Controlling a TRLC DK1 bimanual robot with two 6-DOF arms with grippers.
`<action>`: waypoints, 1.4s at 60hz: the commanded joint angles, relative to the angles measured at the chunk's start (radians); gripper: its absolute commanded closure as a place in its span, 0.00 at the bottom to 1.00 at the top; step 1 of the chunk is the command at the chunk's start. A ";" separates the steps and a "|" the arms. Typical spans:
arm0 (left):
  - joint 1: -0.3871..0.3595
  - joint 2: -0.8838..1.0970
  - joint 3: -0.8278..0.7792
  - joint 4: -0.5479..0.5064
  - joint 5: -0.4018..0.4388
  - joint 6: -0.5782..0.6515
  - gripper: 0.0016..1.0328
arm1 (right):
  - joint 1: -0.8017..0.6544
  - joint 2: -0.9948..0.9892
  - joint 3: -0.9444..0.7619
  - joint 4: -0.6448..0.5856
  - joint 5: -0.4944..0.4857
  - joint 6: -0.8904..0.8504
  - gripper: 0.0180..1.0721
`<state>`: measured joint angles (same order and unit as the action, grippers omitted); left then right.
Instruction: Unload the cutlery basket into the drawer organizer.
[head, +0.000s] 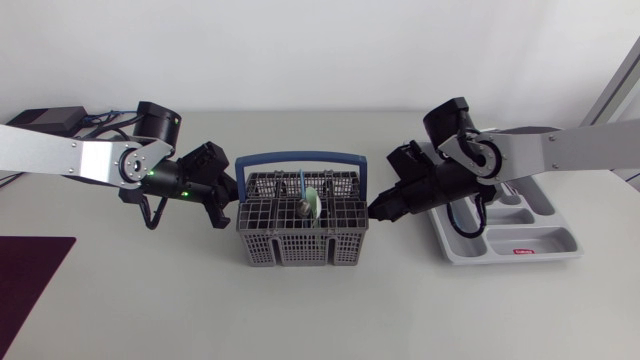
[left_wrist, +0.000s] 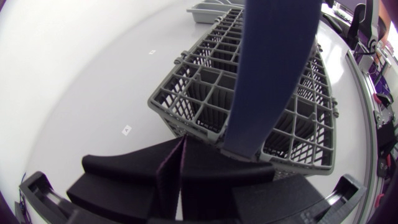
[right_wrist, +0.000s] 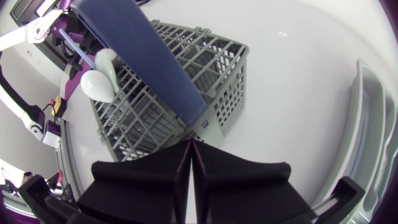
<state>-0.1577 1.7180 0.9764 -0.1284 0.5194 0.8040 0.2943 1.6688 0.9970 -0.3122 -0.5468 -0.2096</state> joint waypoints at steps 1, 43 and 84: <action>-0.005 -0.021 -0.015 0.010 0.037 -0.022 0.81 | 0.016 -0.035 -0.034 0.036 0.028 0.006 0.94; 0.119 -0.466 -0.317 -0.047 0.041 -0.054 0.57 | 0.114 -0.567 -0.265 0.125 0.269 -0.042 0.17; 0.121 -0.575 -0.423 -0.106 0.042 -0.045 0.57 | 0.433 -0.348 -0.149 0.271 0.490 -0.005 0.17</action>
<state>-0.0448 1.1507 0.5812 -0.2298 0.5491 0.7597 0.7193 1.2816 0.8135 -0.0677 -0.0711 -0.2317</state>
